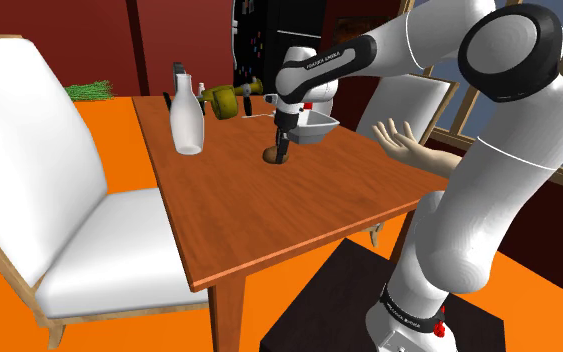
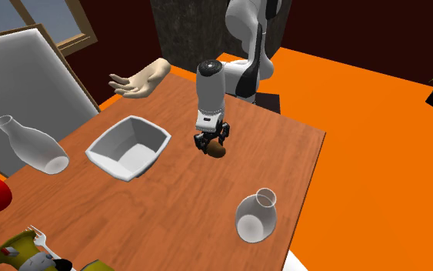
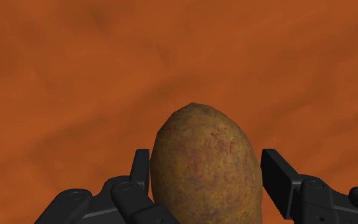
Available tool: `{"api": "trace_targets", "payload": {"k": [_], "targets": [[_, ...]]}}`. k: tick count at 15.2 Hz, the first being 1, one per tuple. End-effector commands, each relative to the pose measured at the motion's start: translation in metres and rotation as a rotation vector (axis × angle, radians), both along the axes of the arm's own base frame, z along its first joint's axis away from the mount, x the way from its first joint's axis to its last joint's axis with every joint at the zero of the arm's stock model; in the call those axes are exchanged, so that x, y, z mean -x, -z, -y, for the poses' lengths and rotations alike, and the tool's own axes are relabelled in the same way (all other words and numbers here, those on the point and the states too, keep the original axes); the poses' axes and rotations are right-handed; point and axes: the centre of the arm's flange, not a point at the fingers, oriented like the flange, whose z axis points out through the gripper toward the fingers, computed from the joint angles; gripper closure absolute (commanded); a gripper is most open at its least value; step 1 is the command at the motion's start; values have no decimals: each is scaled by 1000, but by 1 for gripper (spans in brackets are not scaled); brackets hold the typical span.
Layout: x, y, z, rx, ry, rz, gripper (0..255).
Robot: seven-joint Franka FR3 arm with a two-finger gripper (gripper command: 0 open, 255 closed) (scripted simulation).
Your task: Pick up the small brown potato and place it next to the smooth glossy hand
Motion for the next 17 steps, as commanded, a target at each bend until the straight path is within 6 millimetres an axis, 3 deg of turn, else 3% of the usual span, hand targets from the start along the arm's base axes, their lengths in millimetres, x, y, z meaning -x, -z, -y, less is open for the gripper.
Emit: {"api": "trace_targets", "payload": {"k": [1,6,17], "targets": [[0,0,0,0,0,0,255],[0,0,0,0,0,0,255],[0,-58,0,0,0,0,255]]}}
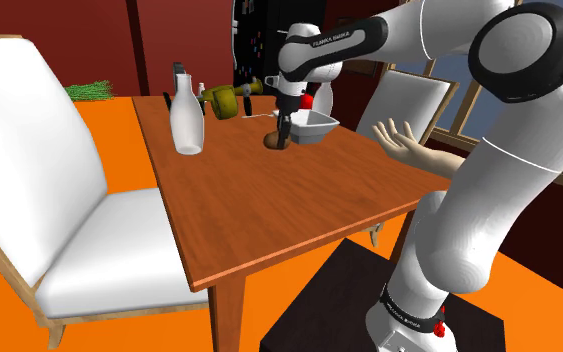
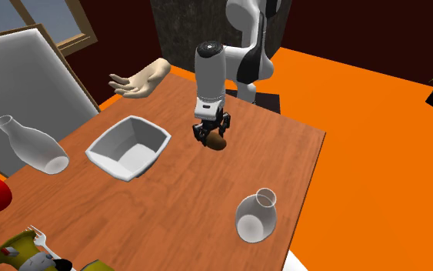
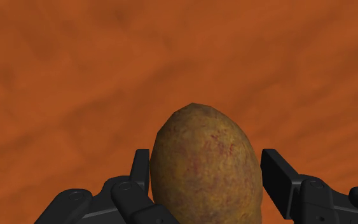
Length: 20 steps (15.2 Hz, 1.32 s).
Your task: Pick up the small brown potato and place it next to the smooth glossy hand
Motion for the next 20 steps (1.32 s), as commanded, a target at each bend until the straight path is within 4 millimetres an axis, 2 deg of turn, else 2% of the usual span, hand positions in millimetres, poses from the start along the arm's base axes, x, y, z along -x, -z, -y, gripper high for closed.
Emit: {"api": "trace_targets", "payload": {"k": [1,20], "targets": [[0,-10,0,0,0,0,255],[0,-110,0,0,0,0,255]]}}
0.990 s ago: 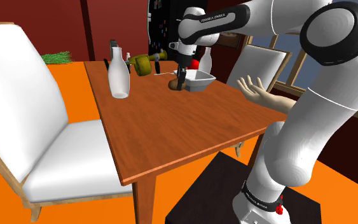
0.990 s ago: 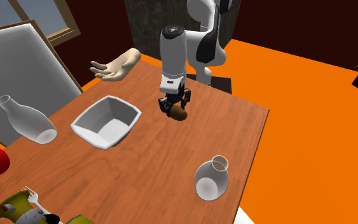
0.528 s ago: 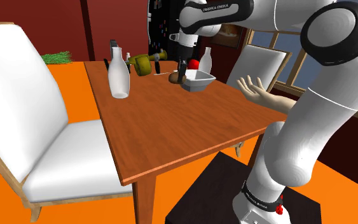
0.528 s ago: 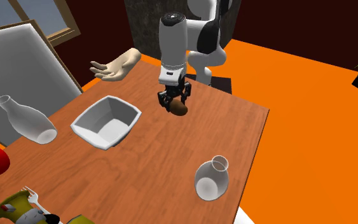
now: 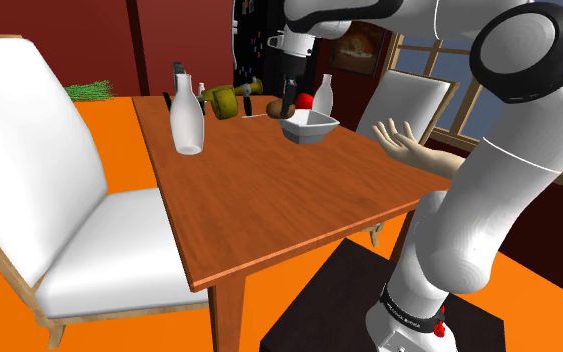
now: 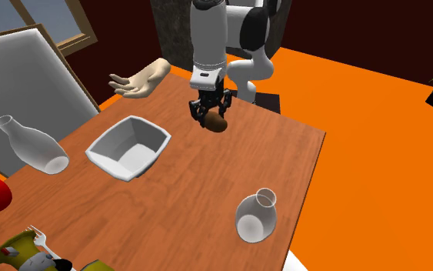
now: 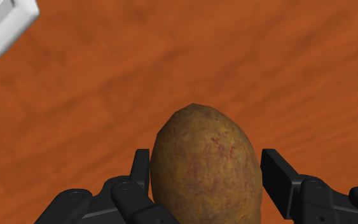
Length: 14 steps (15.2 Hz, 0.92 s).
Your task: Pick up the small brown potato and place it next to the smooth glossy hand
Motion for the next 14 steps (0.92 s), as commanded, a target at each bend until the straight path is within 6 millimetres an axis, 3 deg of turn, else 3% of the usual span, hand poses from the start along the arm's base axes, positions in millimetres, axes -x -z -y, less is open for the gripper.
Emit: {"api": "trace_targets", "payload": {"k": [1,8,14], "targets": [[0,-11,-1,0,0,0,255],[0,-46,-1,0,0,0,255],[61,-47,50,0,0,0,255]]}}
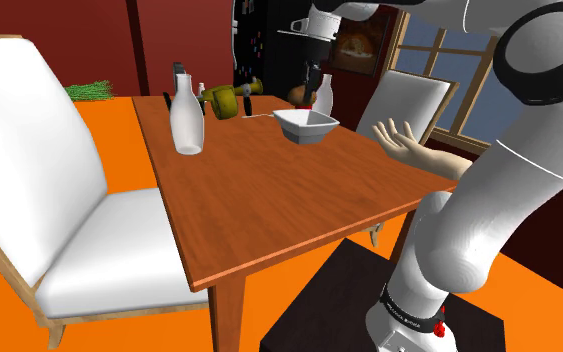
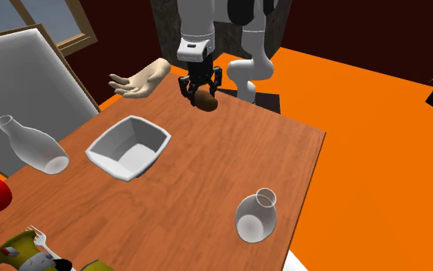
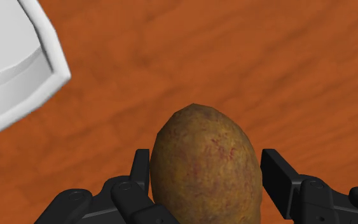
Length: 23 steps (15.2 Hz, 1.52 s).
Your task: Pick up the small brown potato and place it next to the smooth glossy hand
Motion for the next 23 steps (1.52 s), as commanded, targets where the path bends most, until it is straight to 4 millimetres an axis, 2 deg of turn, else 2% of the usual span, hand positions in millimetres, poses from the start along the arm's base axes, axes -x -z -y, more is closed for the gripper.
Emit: {"api": "trace_targets", "payload": {"k": [1,23], "targets": [[24,-1,18,0,-1,0,255],[247,-1,203,0,-1,0,255]]}}
